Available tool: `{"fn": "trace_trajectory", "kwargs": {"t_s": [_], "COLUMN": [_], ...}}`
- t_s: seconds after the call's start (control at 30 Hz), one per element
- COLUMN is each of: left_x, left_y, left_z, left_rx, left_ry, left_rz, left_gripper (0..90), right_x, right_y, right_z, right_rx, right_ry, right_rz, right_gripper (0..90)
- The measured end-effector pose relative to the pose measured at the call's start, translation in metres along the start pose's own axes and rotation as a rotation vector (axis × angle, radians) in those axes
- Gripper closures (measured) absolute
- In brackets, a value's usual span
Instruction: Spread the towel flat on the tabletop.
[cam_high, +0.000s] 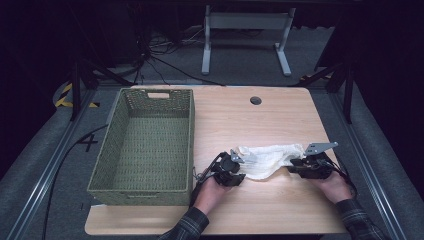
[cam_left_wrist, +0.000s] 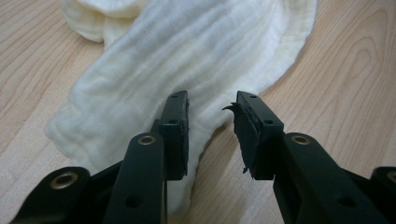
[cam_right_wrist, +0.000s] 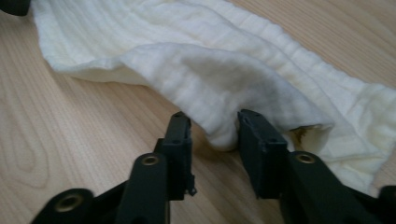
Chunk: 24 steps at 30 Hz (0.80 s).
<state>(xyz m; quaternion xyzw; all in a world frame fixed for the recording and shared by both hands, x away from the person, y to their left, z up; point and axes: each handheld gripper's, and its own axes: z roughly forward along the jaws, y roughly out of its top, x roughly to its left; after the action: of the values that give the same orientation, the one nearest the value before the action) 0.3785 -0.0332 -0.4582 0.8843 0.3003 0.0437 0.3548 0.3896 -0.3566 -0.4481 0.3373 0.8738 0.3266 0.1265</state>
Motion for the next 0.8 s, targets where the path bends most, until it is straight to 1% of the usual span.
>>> {"fn": "trace_trajectory", "kwargs": {"t_s": [0.07, 0.1, 0.17, 0.2, 0.33, 0.4, 0.53, 0.63, 0.7, 0.73, 0.77, 0.8], "left_x": [0.000, 0.000, 0.000, -0.001, -0.002, -0.003, -0.007, -0.006, -0.003, -0.003, -0.004, -0.005], "left_y": [0.000, 0.000, 0.000, 0.000, 0.001, 0.000, -0.003, -0.003, -0.004, -0.004, -0.005, -0.005], "left_z": [0.000, 0.000, -0.002, -0.005, -0.023, -0.026, -0.027, -0.026, -0.022, -0.020, -0.019, -0.019], "left_rx": [0.001, 0.002, 0.012, 0.006, -0.052, -0.056, -0.045, -0.033, -0.013, 0.000, 0.007, 0.012], "left_ry": [-0.001, -0.001, 0.008, 0.016, 0.031, 0.045, 0.061, 0.081, 0.078, 0.076, 0.058, 0.043], "left_rz": [0.001, 0.001, 0.001, 0.000, -0.028, -0.022, -0.022, -0.030, -0.041, -0.041, -0.041, -0.030], "left_gripper": [65.5, 65.2, 63.0, 62.0, 61.7, 62.0, 64.2, 69.3, 74.4, 75.7, 77.5, 78.4], "right_x": [-0.002, -0.003, -0.003, -0.003, -0.003, -0.003, -0.005, -0.007, -0.008, -0.007, -0.007, -0.006], "right_y": [0.000, 0.000, -0.001, -0.002, -0.007, -0.010, -0.020, -0.027, -0.032, -0.034, -0.035, -0.037], "right_z": [-0.002, -0.005, -0.010, -0.012, -0.024, -0.030, -0.044, -0.053, -0.057, -0.059, -0.061, -0.063], "right_rx": [-0.007, -0.021, -0.033, -0.036, -0.047, -0.054, -0.063, -0.072, -0.078, -0.078, -0.082, -0.084], "right_ry": [-0.004, -0.006, 0.002, 0.005, 0.018, 0.023, 0.020, 0.018, 0.025, 0.028, 0.030, 0.032], "right_rz": [0.006, 0.006, 0.013, 0.015, 0.017, 0.022, 0.036, 0.050, 0.055, 0.051, 0.046, 0.046], "right_gripper": [81.4, 82.3, 81.5, 81.2, 81.6, 82.0, 82.6, 82.9, 82.7, 82.6, 82.5, 82.4]}}
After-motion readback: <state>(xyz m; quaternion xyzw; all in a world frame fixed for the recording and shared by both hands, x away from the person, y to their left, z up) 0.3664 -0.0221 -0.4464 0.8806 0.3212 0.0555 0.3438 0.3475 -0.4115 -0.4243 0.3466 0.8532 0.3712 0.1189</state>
